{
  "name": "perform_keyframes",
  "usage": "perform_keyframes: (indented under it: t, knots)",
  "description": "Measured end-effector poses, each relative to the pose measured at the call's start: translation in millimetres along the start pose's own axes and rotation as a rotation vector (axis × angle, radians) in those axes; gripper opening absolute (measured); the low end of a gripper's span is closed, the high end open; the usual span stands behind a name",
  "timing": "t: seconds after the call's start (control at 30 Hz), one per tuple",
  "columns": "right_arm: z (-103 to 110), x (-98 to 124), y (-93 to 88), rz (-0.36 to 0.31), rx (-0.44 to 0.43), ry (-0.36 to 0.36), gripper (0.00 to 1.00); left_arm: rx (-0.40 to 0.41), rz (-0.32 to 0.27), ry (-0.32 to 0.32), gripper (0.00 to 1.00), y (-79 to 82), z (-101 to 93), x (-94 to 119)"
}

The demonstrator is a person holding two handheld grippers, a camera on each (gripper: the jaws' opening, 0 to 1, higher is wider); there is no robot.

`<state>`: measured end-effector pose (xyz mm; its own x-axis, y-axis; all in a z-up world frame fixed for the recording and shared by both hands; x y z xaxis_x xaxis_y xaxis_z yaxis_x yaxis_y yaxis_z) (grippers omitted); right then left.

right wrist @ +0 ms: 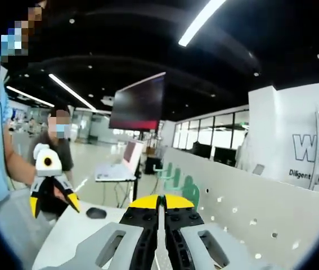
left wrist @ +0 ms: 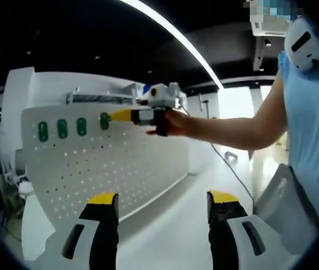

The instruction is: Insert the hook assembly into the mounting plate slot until the hook locks in place.

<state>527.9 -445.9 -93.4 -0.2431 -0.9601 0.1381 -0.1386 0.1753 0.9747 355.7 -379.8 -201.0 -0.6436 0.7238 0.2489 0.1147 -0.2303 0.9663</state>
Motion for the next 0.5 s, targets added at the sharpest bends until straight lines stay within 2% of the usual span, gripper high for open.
perform_keyframes:
  t: [0.5]
  knots:
    - [-12.2,-8.8,-0.9,0.012,-0.003,-0.004,0.0,0.011,0.002,-0.002,0.65,-2.4,4.1,0.5]
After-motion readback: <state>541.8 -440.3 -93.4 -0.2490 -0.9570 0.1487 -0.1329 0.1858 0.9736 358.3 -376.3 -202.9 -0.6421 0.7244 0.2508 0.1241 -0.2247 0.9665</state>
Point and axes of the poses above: the point that each gripper's makers call its tool centre point, and the gripper's own axes: x roughly backward along the fingers, z roughly to its left, y roughly out of its top, the point moved 2 cm from there along x, roughly backward along the fingers, and after that the axes turned 9 degrees about z, right-handed, at the moved point
